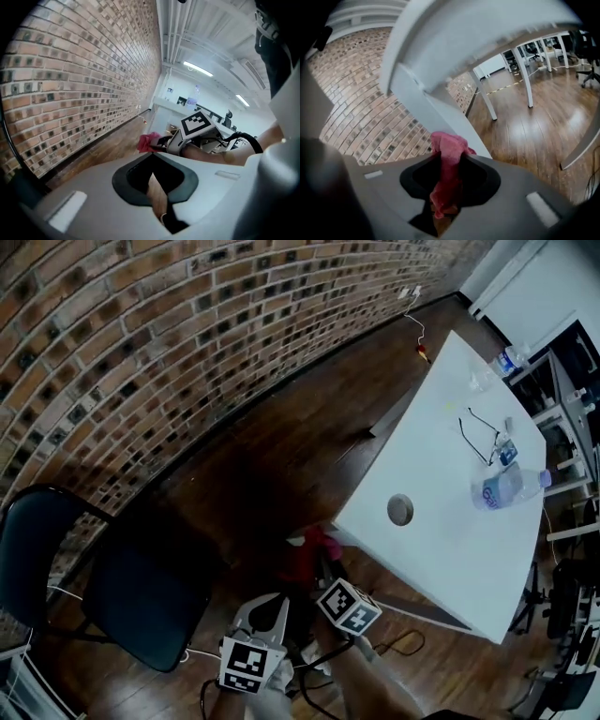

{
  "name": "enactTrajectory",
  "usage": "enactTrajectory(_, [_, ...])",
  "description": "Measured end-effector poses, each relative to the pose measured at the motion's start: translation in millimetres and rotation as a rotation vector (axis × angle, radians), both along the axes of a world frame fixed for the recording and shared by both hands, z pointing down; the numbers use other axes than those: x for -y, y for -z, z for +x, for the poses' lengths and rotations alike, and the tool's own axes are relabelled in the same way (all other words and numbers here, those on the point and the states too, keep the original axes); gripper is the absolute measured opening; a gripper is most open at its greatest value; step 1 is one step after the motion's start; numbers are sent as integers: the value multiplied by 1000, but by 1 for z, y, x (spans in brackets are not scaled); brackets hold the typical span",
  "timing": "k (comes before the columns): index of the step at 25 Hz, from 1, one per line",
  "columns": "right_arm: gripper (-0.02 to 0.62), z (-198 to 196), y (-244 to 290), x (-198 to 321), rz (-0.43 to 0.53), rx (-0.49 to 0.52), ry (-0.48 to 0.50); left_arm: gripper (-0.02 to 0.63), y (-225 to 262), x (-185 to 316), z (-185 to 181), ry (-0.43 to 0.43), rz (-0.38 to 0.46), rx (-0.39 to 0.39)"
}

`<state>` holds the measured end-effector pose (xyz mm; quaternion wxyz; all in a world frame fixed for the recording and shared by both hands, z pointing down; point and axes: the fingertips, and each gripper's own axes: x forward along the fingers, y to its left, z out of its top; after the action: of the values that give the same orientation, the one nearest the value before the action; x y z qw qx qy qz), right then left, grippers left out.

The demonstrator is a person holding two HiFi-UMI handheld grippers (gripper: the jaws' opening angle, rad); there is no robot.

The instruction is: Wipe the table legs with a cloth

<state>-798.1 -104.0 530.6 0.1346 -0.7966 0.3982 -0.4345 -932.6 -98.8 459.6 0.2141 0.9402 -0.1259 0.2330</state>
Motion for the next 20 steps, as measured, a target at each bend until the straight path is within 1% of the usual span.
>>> enactTrajectory(4, [95, 0, 67, -6, 24, -56, 46, -5, 52, -11, 10, -20, 12, 15])
enactTrajectory(6, [95, 3, 88, -14, 34, -62, 47, -5, 69, -16, 15, -21, 9, 21])
enactTrajectory(9, [95, 11, 106, -26, 44, -44, 24, -5, 85, -23, 24, -21, -7, 15])
enactTrajectory(12, [95, 18, 114, -38, 49, -34, 5, -5, 92, -27, 38, -34, -33, -6])
enactTrajectory(15, [94, 22, 119, -50, 56, -32, -5, -5, 90, -33, 59, -80, -45, -14])
enactTrajectory(17, [92, 28, 122, -64, 58, -32, -4, -5, 86, -46, 79, -130, -46, 0])
enactTrajectory(20, [91, 39, 124, -96, 69, -19, -18, -5, 72, -68, 104, -195, -30, 56])
